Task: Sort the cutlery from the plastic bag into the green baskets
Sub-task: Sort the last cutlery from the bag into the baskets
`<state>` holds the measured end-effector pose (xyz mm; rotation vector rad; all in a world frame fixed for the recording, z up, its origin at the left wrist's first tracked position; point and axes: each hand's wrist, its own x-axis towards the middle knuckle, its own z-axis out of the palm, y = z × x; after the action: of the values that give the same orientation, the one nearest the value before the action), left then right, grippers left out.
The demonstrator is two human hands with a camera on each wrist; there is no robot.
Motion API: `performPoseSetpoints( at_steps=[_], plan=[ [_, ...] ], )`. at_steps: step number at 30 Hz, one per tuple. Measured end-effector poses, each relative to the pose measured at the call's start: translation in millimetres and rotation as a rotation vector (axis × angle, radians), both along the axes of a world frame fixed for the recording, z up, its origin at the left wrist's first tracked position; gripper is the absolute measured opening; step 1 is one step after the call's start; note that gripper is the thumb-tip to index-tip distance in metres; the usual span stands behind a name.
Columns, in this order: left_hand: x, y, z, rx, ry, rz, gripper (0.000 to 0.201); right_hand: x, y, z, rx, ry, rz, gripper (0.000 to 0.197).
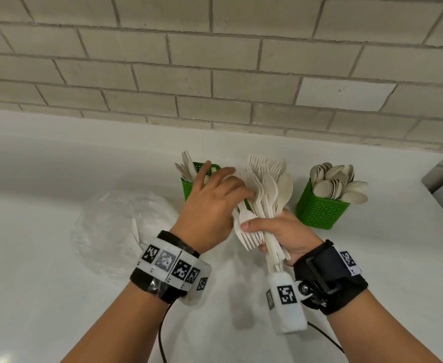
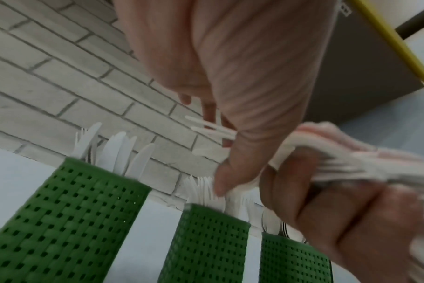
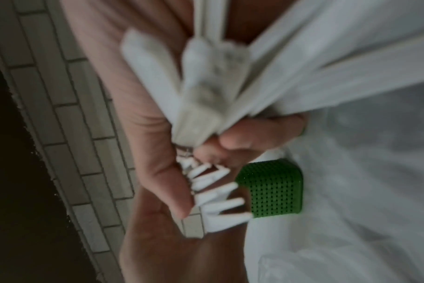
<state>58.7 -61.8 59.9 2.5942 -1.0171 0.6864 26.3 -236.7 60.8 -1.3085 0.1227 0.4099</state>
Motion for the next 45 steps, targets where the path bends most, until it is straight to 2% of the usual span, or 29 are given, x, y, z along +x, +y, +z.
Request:
performPoseSetpoints(
  at_steps=[2,5,7,9,11,13,15,17,18,22,24,26,28,30,34,37,42,45],
  plan=[
    [2,-5,-1,-0.027,-0.014,0.053,0.039,-2,2,0,0.015,0.038,0.045,0.024],
    [2,-5,-5,-0.06,0.063,0.06,0.034,-3,-1,-3,0.163,0.063,0.092,0.035],
    [2,-2,-10,-0.164,0.214,0.023,0.029,-1,-8,-5,0.31,0.05,0.071,0.052],
    [3,1,-13,-0.423,0.437,0.037,0.019,2,-12,-2,0.337,0.005,-0.051,0.055],
    [-2,-3,-12,-0.746,0.711,-0.015,0.028,1,-14,1,0.228,-0.139,-0.165,0.038],
    [-12,-14,-5,-0.986,0.958,-0.127,0.033,-1,-12,4,0.055,-0.339,-0.188,0.03],
    [-21,-26,-1,-1.074,1.085,-0.276,0.032,-1,-5,3,-0.135,-0.52,-0.12,0.027],
    [-23,-36,-6,-1.05,1.072,-0.341,0.045,0,1,-4,-0.396,-0.704,-0.016,0.018],
    [-22,-38,-12,-1.05,1.044,-0.322,0.047,2,2,-8,-0.485,-0.753,0.015,0.017],
    [-23,-40,-34,-1.107,0.943,-0.199,0.042,8,4,-25,-0.612,-0.66,0.071,0.015],
    [-24,-38,-48,-1.122,0.898,-0.151,0.05,8,4,-43,-0.641,-0.621,0.034,0.02],
    [-26,-39,-60,-1.129,0.909,-0.131,0.044,6,4,-61,-0.6,-0.55,-0.053,0.027],
    [-30,-41,-69,-1.134,0.961,-0.137,0.039,4,3,-69,-0.553,-0.492,-0.078,0.024],
    [-34,-42,-76,-1.133,1.01,-0.144,0.037,3,3,-72,-0.629,-0.456,-0.048,0.026],
    [-31,-44,-90,-1.161,1.075,-0.108,0.037,4,1,-89,-0.663,-0.412,-0.046,0.011],
    [-29,-50,-84,-1.198,1.056,-0.106,0.042,1,9,-85,-0.872,-0.548,-0.049,0.023],
    [-24,-55,-86,-1.183,1.081,-0.11,0.043,1,7,-91,-0.921,-0.576,-0.047,0.026],
    [-25,-58,-81,-1.26,1.117,-0.082,0.039,-2,3,-85,-0.804,-0.538,-0.069,0.036]
  ],
)
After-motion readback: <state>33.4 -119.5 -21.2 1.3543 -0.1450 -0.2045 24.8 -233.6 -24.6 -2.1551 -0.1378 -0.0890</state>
